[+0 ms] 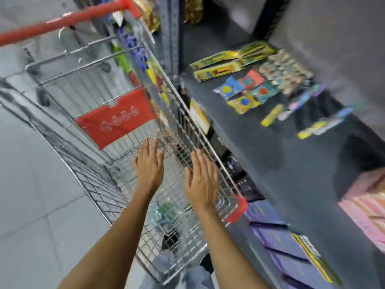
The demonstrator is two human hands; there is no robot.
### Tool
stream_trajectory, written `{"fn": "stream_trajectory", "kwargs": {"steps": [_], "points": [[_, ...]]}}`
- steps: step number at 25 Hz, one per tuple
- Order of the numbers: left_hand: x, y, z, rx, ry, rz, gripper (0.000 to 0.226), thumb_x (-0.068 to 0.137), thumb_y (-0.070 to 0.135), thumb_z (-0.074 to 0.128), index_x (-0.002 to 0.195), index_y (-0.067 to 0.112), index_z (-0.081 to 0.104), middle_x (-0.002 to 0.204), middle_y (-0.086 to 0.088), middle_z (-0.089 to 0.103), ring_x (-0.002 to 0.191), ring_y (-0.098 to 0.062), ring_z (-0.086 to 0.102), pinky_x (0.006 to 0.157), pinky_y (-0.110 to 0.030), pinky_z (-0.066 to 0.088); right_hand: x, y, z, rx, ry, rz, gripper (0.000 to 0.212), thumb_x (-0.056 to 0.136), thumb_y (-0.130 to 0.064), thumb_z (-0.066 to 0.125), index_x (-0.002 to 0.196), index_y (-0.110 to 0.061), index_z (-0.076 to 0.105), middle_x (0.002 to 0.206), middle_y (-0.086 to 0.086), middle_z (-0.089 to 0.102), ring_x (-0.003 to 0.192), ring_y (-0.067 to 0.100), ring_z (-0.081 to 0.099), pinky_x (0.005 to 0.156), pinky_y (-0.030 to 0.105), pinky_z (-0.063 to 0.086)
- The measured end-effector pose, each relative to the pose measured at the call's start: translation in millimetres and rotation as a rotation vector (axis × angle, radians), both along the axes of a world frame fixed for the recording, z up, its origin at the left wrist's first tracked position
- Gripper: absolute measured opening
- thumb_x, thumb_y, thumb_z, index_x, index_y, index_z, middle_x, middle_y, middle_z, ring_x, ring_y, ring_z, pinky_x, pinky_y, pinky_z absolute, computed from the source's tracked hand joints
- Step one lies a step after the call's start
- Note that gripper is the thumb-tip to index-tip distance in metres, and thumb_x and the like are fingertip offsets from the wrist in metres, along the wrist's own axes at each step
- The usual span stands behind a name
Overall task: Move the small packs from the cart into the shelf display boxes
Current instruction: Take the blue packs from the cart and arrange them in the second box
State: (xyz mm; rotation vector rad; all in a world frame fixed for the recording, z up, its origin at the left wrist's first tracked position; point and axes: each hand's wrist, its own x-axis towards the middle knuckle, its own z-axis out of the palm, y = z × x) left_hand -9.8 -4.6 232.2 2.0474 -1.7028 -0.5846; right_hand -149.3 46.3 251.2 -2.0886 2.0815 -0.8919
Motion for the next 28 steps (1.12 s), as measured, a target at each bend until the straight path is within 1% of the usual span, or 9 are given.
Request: {"fn": "stream_trajectory", "kwargs": {"steps": [2, 4, 8, 13, 16, 18, 20, 23, 28], "points": [[17.2, 13.4, -55.9, 0.119, 0.000, 0.064, 0.050, 0.097, 0.043, 0.024, 0.144, 0.025, 0.022, 0.156, -0.005, 0.014, 0.142, -0.021, 0.009, 0.111, -0.051, 0.010, 19.4, 8.2, -60.4, 0.215, -0.005, -0.074, 0.044, 0.089, -0.031, 0.046, 0.127, -0.009, 0.048, 0.131, 0.013, 0.055, 0.119, 0.028, 0.052, 0.096, 0.047, 0.044], [20.6, 32.2, -106.2, 0.285, -0.012, 0.156, 0.052, 0.097, 0.043, 0.027, 0.145, 0.023, 0.021, 0.156, -0.009, 0.013, 0.142, -0.025, 0.011, 0.109, -0.054, 0.017, 27.6, 24.6, -110.2, 0.451, 0.016, -0.121, 0.050, 0.079, -0.028, 0.067, 0.122, -0.008, 0.054, 0.123, 0.014, 0.061, 0.111, 0.032, 0.057, 0.088, 0.049, 0.047], [13.0, 76.1, -200.7, 0.612, 0.039, 0.306, 0.052, 0.098, 0.039, 0.026, 0.144, 0.016, 0.024, 0.154, -0.018, 0.013, 0.139, -0.037, 0.012, 0.110, -0.050, 0.018, 49.1, 55.1, -195.7, 0.742, 0.021, 0.039, 0.061, 0.055, -0.029, 0.087, 0.111, -0.015, 0.064, 0.112, 0.011, 0.068, 0.100, 0.031, 0.064, 0.078, 0.042, 0.053], [-9.3, 88.1, -240.9, 0.662, 0.043, 0.354, 0.052, 0.097, 0.045, 0.021, 0.141, 0.021, 0.031, 0.155, -0.014, 0.015, 0.141, -0.034, 0.007, 0.112, -0.043, 0.013, 53.9, 53.8, -242.5, 0.723, 0.081, 0.219, 0.055, 0.057, -0.014, 0.083, 0.108, -0.019, 0.064, 0.115, 0.012, 0.065, 0.099, 0.027, 0.063, 0.080, 0.036, 0.052], [-19.9, 72.9, -224.3, 0.485, 0.171, 0.295, 0.051, 0.097, 0.041, 0.032, 0.143, 0.018, 0.028, 0.155, -0.016, 0.012, 0.142, -0.027, 0.009, 0.114, -0.038, 0.007, 25.7, 41.4, -243.0, 0.732, 0.095, 0.071, 0.058, 0.070, -0.014, 0.077, 0.123, -0.017, 0.056, 0.130, 0.018, 0.054, 0.110, 0.034, 0.055, 0.085, 0.044, 0.048], [-14.1, 65.1, -219.1, 0.370, 0.250, 0.202, 0.052, 0.096, 0.039, 0.039, 0.143, 0.017, 0.028, 0.155, -0.014, 0.011, 0.138, -0.025, 0.023, 0.112, -0.038, 0.017, 7.2, 26.7, -239.3, 0.751, 0.065, -0.111, 0.057, 0.082, -0.026, 0.067, 0.134, -0.018, 0.045, 0.139, 0.019, 0.043, 0.118, 0.035, 0.047, 0.088, 0.045, 0.045], [-5.9, 64.5, -217.3, 0.333, 0.173, 0.146, 0.055, 0.094, 0.036, 0.046, 0.143, 0.017, 0.028, 0.155, -0.014, 0.011, 0.133, -0.027, 0.031, 0.109, -0.045, 0.022, -2.8, 14.9, -235.9, 0.804, 0.056, -0.179, 0.058, 0.089, -0.035, 0.055, 0.141, -0.020, 0.032, 0.146, 0.016, 0.032, 0.124, 0.032, 0.039, 0.093, 0.042, 0.041], [2.6, 78.6, -224.2, 0.476, -0.013, 0.148, 0.064, 0.090, 0.036, 0.054, 0.144, 0.024, 0.022, 0.155, -0.014, 0.014, 0.138, -0.033, 0.018, 0.108, -0.058, 0.019, 1.4, 13.6, -237.6, 0.793, 0.046, -0.163, 0.063, 0.086, -0.038, 0.058, 0.141, -0.020, 0.031, 0.147, 0.016, 0.030, 0.126, 0.033, 0.037, 0.097, 0.044, 0.039], [6.6, 89.9, -226.9, 0.539, -0.177, 0.115, 0.073, 0.086, 0.023, 0.061, 0.144, 0.026, 0.019, 0.143, -0.020, 0.033, 0.125, -0.037, 0.036, 0.096, -0.055, 0.037, 10.1, 22.4, -239.2, 0.801, 0.090, -0.259, 0.071, 0.084, -0.032, 0.063, 0.143, -0.025, 0.024, 0.150, 0.014, 0.024, 0.128, 0.031, 0.034, 0.099, 0.044, 0.037]]}}
